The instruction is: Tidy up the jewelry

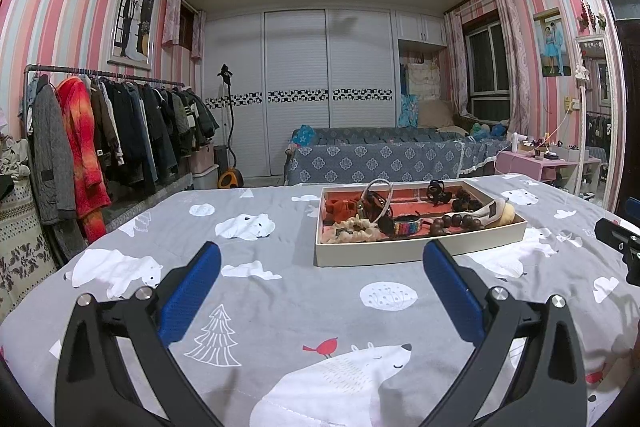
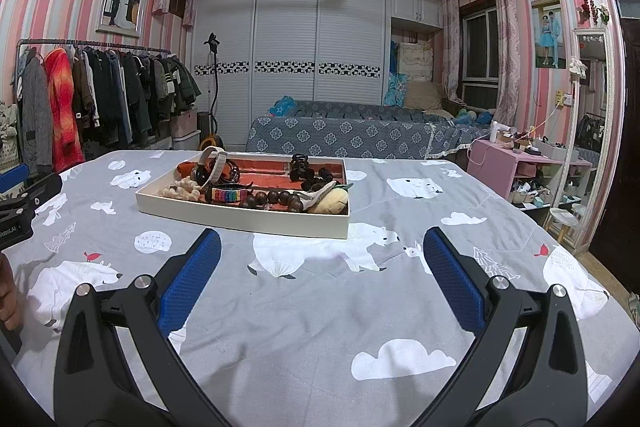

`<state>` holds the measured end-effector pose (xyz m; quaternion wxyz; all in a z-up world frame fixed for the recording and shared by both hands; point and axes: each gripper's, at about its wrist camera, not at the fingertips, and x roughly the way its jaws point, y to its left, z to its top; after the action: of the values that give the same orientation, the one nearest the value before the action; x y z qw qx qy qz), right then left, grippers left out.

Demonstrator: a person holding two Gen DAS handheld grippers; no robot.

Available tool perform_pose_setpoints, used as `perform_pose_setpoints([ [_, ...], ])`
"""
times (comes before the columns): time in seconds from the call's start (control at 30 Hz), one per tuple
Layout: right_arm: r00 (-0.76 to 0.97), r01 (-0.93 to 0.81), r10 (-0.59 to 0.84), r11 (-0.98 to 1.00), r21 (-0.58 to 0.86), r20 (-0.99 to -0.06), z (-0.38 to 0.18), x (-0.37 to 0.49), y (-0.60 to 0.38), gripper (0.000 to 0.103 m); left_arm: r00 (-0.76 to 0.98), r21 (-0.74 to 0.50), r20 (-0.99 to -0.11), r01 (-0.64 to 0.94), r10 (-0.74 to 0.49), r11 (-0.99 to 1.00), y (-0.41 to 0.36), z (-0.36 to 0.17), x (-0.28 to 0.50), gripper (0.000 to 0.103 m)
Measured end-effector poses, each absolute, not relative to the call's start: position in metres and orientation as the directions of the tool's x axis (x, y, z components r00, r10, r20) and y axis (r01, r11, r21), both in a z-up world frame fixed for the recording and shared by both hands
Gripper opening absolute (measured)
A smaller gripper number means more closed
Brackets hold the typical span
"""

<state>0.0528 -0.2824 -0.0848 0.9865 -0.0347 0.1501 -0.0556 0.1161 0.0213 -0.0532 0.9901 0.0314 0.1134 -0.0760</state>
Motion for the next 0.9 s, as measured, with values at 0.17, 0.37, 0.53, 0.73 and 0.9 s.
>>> perform_pose_setpoints([
  [0.17, 0.948, 0.099, -0.121, 0.991, -0.088, -0.293, -0.0845, 0.0529, -0.2826, 0.098, 0.962, 0.046, -0.231, 0.161, -0.146, 0.986, 0.0202, -0.0547, 0.1162, 0.099],
  [0.37, 0.949, 0.099, -0.121, 0.991, -0.088, -0.292, -0.0842, 0.0528, -0.2824, 0.098, 0.962, 0.045, -0.231, 0.161, -0.146, 0.986, 0.0203, -0.0544, 0.1162, 0.099],
  [0.53, 0.948, 0.098, -0.120, 0.991, -0.088, -0.294, -0.0846, 0.0538, -0.2813, 0.098, 0.962, 0.044, -0.231, 0.161, -0.146, 0.986, 0.0204, -0.0545, 0.1162, 0.099],
  [0.73, 0.949, 0.097, -0.120, 0.991, -0.091, -0.293, -0.0850, 0.0537, -0.2811, 0.098, 0.962, 0.043, -0.229, 0.160, -0.146, 0.986, 0.0201, -0.0546, 0.1163, 0.099],
  [0.9, 0.948, 0.096, -0.118, 0.992, -0.088, -0.296, -0.0862, 0.0544, -0.2821, 0.098, 0.960, 0.046, -0.240, 0.160, -0.145, 0.986, 0.0178, -0.0562, 0.1180, 0.099],
])
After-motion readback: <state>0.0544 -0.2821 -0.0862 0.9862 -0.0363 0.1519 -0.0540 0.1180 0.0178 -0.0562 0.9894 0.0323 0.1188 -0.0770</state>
